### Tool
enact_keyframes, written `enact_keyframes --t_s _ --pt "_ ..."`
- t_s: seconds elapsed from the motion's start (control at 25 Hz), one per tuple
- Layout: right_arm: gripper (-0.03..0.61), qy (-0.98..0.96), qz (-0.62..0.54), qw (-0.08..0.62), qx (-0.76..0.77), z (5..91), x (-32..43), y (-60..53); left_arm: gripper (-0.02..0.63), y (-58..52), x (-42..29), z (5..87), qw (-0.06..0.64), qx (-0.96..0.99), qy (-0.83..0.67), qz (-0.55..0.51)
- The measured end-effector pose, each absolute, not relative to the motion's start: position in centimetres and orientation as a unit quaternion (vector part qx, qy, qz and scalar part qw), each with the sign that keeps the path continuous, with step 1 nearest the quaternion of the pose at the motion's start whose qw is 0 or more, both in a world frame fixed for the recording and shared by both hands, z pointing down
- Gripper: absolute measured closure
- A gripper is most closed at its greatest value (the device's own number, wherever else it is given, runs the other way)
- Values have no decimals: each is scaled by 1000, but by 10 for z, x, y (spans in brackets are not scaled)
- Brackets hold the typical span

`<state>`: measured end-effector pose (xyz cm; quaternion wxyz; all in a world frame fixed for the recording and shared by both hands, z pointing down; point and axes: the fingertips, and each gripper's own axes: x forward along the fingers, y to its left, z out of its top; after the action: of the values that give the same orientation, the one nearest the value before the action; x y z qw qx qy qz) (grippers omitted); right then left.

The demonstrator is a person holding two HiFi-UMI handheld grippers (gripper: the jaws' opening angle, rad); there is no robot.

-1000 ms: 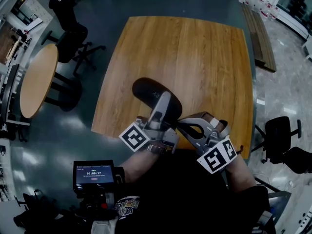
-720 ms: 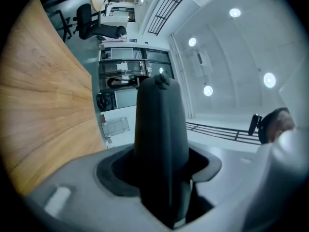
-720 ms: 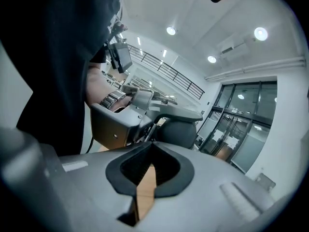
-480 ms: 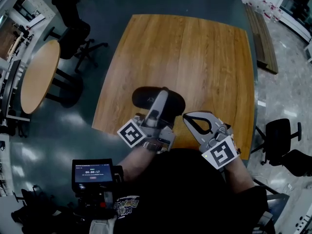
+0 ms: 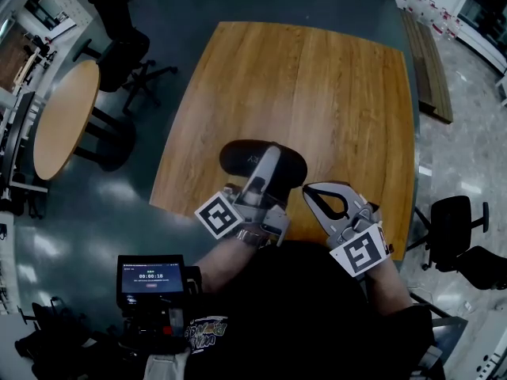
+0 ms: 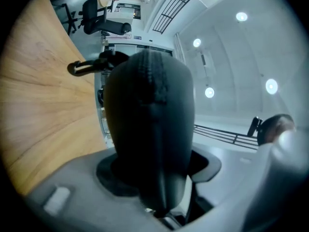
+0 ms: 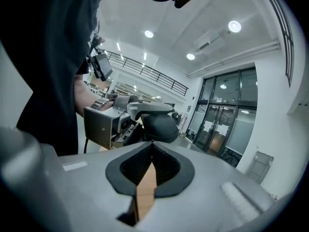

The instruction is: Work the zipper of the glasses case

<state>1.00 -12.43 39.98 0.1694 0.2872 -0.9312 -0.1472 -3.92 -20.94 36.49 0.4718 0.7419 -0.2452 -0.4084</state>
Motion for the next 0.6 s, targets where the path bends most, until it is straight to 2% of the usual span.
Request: enact_keyframes --t_s 0.12,0.2,0.28,0.32,0.36,0.48,0.6 --pt "562 -934 -142 146 292 396 10 -124 356 -208 -38 367 473 745 -245 -402" --pt "445 -941 -114 109 299 389 9 -126 356 -207 -35 369 474 750 -240 -394" --pt "405 -942 -82 80 316 382 11 -130 354 -204 -30 372 473 759 -237 -380" --pt "344 -942 -74 78 319 381 10 -132 353 -203 -28 374 472 764 -235 -371" --pt "283 -942 -73 86 317 382 8 -133 354 -201 -25 375 472 769 -233 -363" --pt "210 -941 -94 128 300 391 -2 -137 354 -192 -10 376 472 787 -213 -336" --pt "201 -938 -117 154 288 396 -13 -139 354 -179 9 377 447 830 -196 -271"
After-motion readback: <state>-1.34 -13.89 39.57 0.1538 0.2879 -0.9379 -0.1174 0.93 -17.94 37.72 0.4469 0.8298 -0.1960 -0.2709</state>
